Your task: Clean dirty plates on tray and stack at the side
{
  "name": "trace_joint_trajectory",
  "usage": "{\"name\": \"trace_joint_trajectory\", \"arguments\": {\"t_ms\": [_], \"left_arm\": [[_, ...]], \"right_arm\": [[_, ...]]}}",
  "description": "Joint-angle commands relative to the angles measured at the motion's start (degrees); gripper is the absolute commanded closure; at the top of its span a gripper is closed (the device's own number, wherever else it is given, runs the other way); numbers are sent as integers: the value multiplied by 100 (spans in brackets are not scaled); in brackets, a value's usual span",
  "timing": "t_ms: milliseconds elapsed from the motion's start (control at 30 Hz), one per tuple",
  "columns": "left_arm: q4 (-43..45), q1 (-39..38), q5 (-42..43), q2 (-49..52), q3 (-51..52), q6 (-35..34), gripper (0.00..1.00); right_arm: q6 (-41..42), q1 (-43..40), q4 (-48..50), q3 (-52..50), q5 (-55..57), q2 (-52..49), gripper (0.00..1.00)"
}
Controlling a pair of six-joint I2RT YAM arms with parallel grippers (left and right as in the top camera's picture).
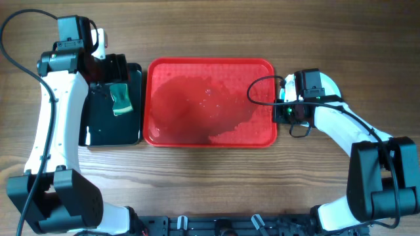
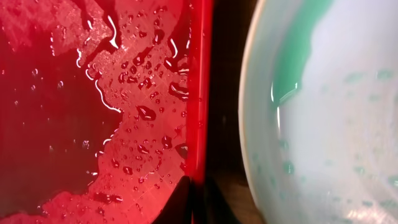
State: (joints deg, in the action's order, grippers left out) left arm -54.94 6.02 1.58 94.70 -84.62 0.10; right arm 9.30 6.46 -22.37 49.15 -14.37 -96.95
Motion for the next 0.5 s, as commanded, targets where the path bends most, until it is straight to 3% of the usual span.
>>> {"name": "trace_joint_trajectory", "arguments": {"t_ms": [0, 100, 133, 267, 467], "left_arm": [[0, 22, 79, 17, -37, -57, 15], [0, 22, 79, 17, -37, -57, 8], [0, 22, 79, 17, -37, -57, 0], [-2, 22, 74, 17, -37, -55, 0], [0, 22, 74, 17, -37, -55, 0]], "right_arm": [[-334, 13, 133, 17, 105, -70, 65], [-326, 13, -238, 284, -374, 83, 53], [-310, 13, -448, 411, -391, 240, 50], [-271, 13, -1464, 909, -389, 1228, 29], [-9, 11, -2083, 990, -369, 2739, 27]]}}
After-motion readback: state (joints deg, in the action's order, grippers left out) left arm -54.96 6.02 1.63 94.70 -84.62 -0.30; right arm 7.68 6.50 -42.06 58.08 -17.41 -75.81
